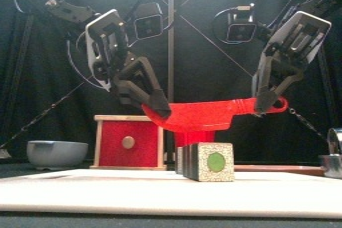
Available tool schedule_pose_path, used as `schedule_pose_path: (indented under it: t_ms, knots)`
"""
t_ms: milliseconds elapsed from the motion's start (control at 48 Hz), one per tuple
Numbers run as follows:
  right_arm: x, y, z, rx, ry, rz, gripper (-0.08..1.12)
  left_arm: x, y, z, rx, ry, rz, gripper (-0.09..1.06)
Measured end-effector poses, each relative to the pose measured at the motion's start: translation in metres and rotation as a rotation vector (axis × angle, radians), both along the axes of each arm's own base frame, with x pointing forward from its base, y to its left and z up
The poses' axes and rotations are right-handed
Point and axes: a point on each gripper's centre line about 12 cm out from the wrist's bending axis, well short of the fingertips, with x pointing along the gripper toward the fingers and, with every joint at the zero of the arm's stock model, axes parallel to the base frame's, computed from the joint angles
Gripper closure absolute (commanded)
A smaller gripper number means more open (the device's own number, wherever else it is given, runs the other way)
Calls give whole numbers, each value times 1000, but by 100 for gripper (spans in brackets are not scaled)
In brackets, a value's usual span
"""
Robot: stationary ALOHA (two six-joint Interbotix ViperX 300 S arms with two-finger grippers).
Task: Place sushi on board then cut the sushi with the knife then place the pieces on the plate
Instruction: Cut the sushi into 4 pieces
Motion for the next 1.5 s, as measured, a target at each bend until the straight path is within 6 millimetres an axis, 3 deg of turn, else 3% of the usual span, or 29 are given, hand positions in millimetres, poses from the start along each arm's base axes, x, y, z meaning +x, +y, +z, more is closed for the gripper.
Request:
schedule_pose_path:
  t_ms: [896, 1500]
  knots:
    - [5, 6, -15, 14, 37, 4, 71, -2, -5, -14, -8, 52, -3, 59]
    - [8, 6, -17, 9, 30, 5, 71, -2, -5, -11, -1, 48, -11, 59]
